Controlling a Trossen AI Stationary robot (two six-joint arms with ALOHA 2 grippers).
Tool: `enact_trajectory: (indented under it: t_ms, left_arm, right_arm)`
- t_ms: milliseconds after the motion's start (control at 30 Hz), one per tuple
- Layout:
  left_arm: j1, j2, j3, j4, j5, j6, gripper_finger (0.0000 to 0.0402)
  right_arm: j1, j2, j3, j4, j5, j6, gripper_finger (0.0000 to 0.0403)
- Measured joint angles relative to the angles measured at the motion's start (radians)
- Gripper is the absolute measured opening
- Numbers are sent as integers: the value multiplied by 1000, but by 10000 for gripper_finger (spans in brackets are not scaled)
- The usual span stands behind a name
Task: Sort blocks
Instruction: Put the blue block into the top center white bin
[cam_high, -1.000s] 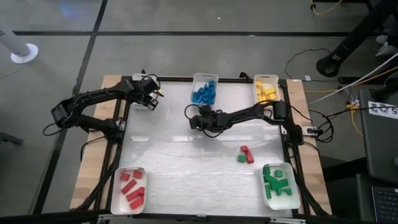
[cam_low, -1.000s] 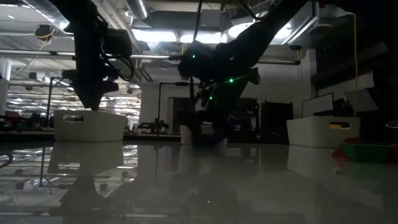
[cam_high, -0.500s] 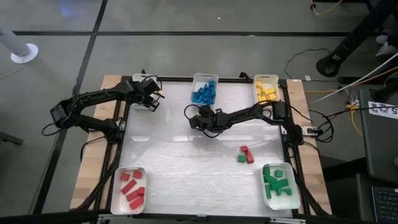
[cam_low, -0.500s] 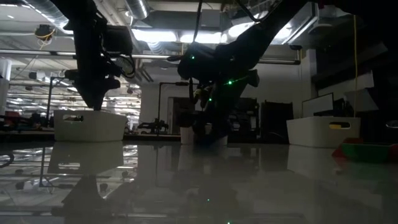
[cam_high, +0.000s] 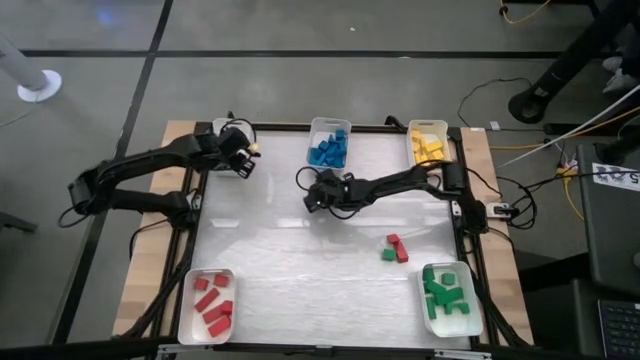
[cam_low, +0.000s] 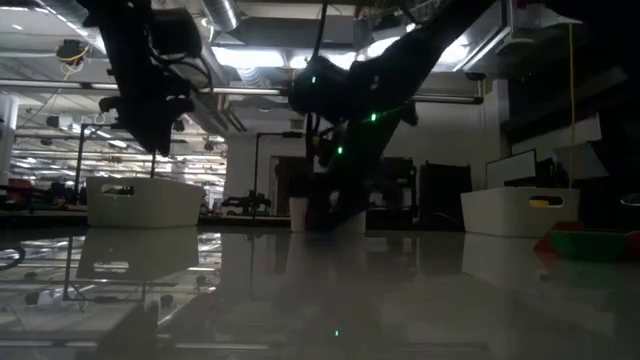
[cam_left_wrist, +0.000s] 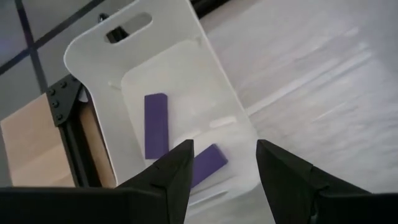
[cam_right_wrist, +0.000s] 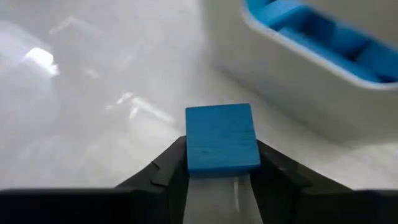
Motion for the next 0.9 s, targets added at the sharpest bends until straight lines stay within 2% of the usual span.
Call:
enact_trajectory:
  t_ms: [200,367,500,667,900]
  left_arm:
    - [-44,-77,0,0,0,-23,164]
    - [-87,-117,0,0,0,-72,164]
    - [-130,-127,0,1,8,-116,164]
    - [-198,-125,0,9,75,-168,164]
    - [-305,-125,0,48,82,-194,164]
  right_arm:
    - [2,-100,-1,3,-67,-85,133]
    - [0,-191,-1,2,-99,-195,153]
    - [-8,-241,-1,10,13,-306,153]
    - [-43,-251,-1,15,166,-481,146]
    - [-108,-251,-1,8,114,-528,173]
